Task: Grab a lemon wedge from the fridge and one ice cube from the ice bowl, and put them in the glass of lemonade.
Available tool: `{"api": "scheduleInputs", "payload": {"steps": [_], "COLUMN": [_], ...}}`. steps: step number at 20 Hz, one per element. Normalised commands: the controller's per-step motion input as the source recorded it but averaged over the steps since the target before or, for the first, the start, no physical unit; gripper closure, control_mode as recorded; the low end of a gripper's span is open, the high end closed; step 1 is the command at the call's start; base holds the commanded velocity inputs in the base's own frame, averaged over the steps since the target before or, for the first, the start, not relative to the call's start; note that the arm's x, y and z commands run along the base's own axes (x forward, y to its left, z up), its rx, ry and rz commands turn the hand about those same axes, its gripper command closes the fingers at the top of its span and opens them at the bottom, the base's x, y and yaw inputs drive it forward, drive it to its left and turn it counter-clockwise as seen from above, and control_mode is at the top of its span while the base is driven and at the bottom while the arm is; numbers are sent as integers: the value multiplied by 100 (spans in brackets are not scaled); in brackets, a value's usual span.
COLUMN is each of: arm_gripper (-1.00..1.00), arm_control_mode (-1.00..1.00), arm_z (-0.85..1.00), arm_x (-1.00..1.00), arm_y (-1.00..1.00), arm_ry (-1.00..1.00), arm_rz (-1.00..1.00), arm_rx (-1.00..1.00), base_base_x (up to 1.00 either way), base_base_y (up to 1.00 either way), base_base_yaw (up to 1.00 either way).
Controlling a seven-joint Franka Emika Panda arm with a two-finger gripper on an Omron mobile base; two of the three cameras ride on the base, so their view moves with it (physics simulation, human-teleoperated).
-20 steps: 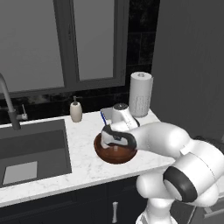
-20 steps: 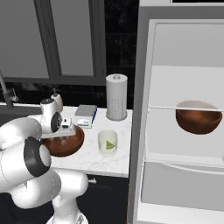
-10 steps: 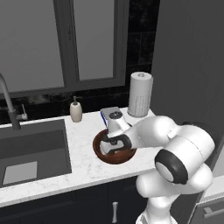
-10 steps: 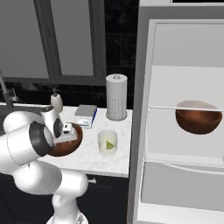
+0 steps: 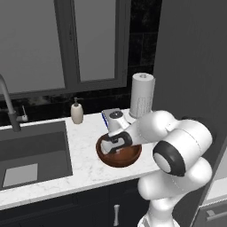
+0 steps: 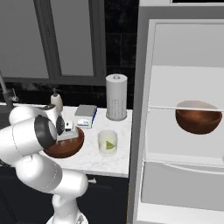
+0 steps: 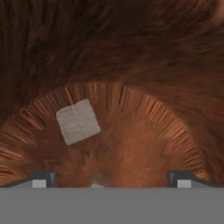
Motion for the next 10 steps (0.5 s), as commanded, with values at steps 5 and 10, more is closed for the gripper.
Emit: {"api": "scheduleInputs", "payload": {"steps": [5,10], "arm_gripper": [-100,-100], "arm_control_mode": [-100,-100], "arm_z": [-17,-25], "arm_x": [-22,-24], "arm_y": [0,0], "arm_ry": [1,1], "arm_rz": [0,0], "arm_rx": [0,0], "base_base_x": [0,0], "base_base_y": [0,0], "base_base_yaw": [0,0]}}
